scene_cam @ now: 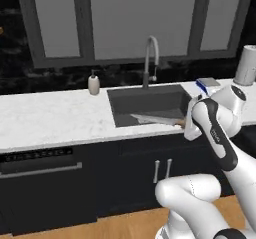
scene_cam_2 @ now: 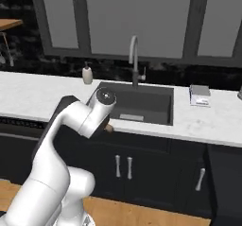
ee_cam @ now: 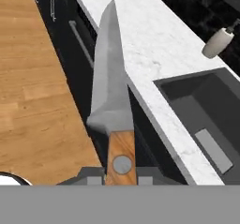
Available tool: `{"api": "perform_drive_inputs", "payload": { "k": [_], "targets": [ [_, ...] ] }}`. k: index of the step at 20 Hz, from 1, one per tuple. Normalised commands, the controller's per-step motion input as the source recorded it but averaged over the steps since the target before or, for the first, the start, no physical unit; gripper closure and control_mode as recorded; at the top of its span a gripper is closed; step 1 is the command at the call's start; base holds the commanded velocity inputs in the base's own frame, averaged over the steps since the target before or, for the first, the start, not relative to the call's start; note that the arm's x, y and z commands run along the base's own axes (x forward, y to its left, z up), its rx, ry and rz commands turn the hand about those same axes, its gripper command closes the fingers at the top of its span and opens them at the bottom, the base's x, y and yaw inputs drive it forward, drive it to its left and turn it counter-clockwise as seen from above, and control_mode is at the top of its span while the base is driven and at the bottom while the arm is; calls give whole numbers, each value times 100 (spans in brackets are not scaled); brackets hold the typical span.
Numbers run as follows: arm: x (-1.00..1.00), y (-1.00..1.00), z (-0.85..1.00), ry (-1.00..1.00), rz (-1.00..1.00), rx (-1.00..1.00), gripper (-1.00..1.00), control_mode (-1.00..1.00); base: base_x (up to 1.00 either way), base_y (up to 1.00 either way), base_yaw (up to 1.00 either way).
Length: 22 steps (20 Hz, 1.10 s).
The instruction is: Pick up the knife from the drawer and place it on the cutting board. Then place the meat from the plate to the cutting board.
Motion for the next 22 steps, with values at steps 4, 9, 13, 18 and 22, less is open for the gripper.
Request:
{"api": "perform_drive_inputs", "payload": {
  "k": [4,9,13,18,22],
  "targets": [
    [0,0,0,0,0,0,100,100,-8,6,80],
    [0,0,0,0,0,0,100,100,-3,32,77],
    [0,0,0,0,0,0,100,100,8,92,43],
    [0,0,0,0,0,0,100,100,47,100,18],
    [0,0,0,0,0,0,100,100,62,100,9]
  ]
}}
